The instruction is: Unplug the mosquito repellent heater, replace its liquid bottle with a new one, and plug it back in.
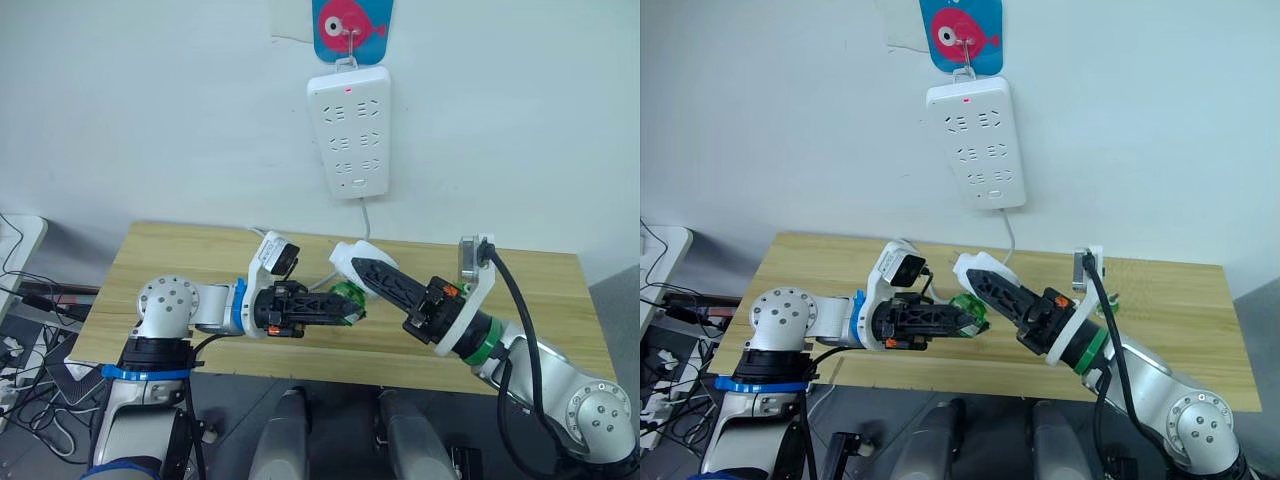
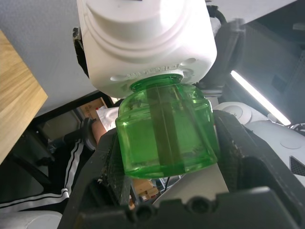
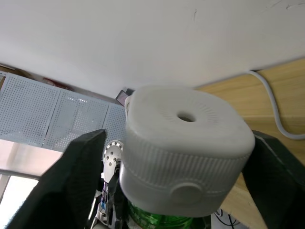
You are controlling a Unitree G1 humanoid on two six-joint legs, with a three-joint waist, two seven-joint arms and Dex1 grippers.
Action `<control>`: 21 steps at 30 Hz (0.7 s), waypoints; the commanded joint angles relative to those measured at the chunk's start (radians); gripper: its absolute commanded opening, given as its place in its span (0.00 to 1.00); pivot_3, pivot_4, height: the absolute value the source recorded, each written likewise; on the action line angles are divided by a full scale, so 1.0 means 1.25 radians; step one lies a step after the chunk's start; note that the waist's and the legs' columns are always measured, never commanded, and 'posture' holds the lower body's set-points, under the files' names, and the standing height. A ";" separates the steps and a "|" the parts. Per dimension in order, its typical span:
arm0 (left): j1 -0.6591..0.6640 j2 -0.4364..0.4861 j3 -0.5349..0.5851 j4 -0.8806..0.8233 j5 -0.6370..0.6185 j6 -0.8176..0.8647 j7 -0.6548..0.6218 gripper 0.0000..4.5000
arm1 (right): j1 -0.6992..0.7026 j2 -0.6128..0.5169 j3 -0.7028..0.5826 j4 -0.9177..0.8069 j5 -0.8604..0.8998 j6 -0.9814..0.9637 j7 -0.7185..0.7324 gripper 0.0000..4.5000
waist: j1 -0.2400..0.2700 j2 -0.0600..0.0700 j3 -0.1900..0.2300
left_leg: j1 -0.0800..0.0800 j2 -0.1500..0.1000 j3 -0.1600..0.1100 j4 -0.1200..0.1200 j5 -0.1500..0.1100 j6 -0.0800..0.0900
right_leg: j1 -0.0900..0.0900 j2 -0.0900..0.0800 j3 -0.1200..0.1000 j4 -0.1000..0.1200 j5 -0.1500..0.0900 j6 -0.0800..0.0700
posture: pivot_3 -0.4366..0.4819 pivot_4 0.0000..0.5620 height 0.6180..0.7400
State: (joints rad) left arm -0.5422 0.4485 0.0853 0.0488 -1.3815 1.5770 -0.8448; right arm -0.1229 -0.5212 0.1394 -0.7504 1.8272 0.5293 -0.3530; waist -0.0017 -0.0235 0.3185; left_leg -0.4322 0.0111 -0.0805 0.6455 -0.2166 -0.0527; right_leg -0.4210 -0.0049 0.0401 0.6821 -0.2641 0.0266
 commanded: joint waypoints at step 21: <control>0.190 0.146 0.040 -0.233 0.315 -0.467 -0.097 1.00 | 0.056 -0.067 -0.094 -0.071 -0.186 0.007 -0.027 0.68 | 0.005 0.001 -0.004 | 0.000 0.000 0.000 0.000 0.000 -0.001 | 0.000 -0.003 0.001 0.000 0.000 0.000 | 0.64 0.45 1.00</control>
State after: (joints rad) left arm -0.3218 0.6151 0.1224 -0.2014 -1.1126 1.1811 -0.9246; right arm -0.0472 -0.5694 0.0559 -0.7652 1.6494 0.5176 -0.3798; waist 0.0040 -0.0219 0.3134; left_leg -0.4321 0.0106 -0.0804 0.6449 -0.2162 -0.0534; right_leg -0.4214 -0.0093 0.0412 0.6818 -0.2641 0.0262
